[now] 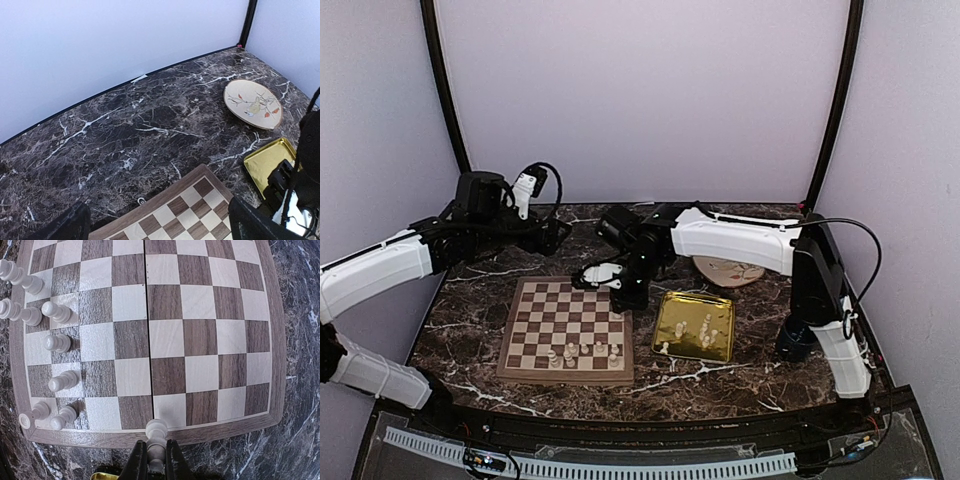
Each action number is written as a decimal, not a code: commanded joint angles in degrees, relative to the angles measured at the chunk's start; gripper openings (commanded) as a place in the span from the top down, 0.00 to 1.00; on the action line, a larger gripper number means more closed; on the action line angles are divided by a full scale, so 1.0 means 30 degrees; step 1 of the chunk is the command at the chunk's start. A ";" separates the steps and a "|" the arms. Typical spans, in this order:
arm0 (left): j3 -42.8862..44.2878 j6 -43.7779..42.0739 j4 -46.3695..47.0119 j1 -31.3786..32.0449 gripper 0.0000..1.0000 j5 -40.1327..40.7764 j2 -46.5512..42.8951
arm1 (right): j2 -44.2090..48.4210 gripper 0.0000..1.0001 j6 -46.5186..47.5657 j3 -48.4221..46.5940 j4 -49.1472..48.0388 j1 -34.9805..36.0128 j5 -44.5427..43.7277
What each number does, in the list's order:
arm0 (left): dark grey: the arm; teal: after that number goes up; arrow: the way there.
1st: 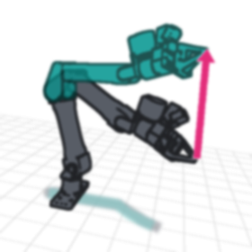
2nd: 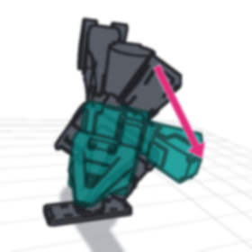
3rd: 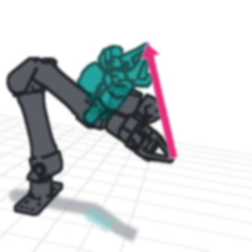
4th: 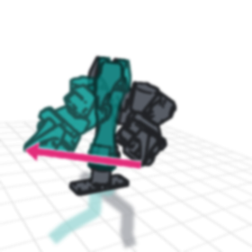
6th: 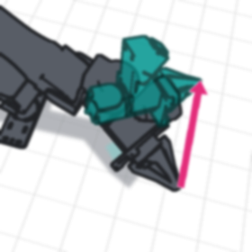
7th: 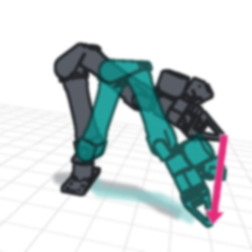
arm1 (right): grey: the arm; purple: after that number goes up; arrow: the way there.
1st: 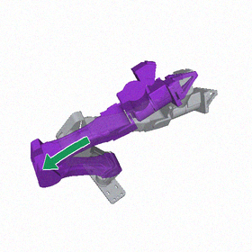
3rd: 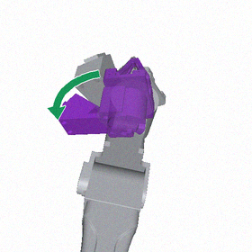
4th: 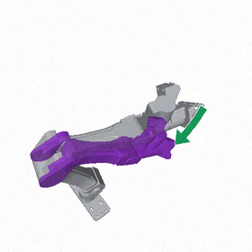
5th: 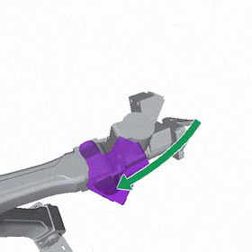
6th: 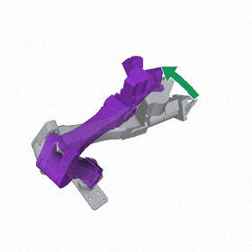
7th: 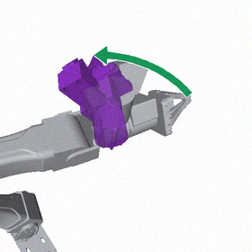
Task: Set up the chess pieces on the board
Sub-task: Place the bishop on the chessboard, then pick up the bishop from the chessboard.
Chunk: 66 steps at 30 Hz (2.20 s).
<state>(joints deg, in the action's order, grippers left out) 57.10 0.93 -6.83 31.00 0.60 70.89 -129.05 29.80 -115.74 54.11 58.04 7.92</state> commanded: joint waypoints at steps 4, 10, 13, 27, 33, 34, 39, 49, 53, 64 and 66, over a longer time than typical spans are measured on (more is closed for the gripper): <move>0.0466 0.1681 -0.1297 -0.0106 0.01 0.2479 0.1069 | -0.0469 0.88 -0.0054 -0.0616 0.0215 0.0194 0.0623; 0.2408 0.0151 -0.3116 -0.0102 0.01 0.1939 0.2574 | -0.0732 0.87 -0.0180 -0.0788 0.0459 0.0221 0.1226; 0.1484 0.0573 -0.2000 -0.0118 0.01 0.2325 0.1922 | -0.0754 0.84 -0.0246 -0.0766 0.0480 0.0280 0.1309; 0.1557 -0.2138 -0.2521 -0.0077 0.34 -0.3350 0.2970 | 0.4424 0.68 -0.0680 0.2790 -0.0759 -0.1232 0.2039; 0.3870 -0.2610 -0.5364 0.1622 0.45 -0.3583 0.5217 | 0.9438 0.66 -0.1117 0.9012 -0.3887 -0.4135 0.4320; 0.4150 -0.2798 -0.5798 0.2318 0.44 -0.3179 0.5573 | 1.0245 0.66 -0.1259 1.0188 -0.4574 -0.4610 0.4484; 0.6105 -0.3310 -0.8594 0.4416 0.43 -0.2576 0.7726 | 1.4201 0.62 -0.2042 1.6055 -0.8680 -0.6598 0.5428; 0.8114 -0.3274 -1.1225 0.6137 0.41 -0.2144 1.0802 | 1.5730 0.53 -0.2005 1.9875 -1.2084 -0.7822 0.5669; 0.8361 -0.2926 -1.1284 0.6245 0.46 -0.1948 1.1475 | 1.5207 0.53 -0.1848 1.9629 -1.1797 -0.7815 0.6027; 0.9210 -0.3018 -1.1837 0.6365 0.68 -0.2465 1.2602 | 1.5107 0.53 -0.1624 1.9701 -1.1723 -0.7808 0.6027; 0.9266 -0.3036 -1.2103 0.6365 0.72 -0.2556 1.2763 | 1.5017 0.53 -0.1585 1.9686 -1.1675 -0.7830 0.6053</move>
<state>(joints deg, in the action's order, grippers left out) 83.24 -7.92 -39.90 49.78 -6.37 108.36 -83.48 24.67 -55.59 20.53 34.83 24.88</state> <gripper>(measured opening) 0.309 0.471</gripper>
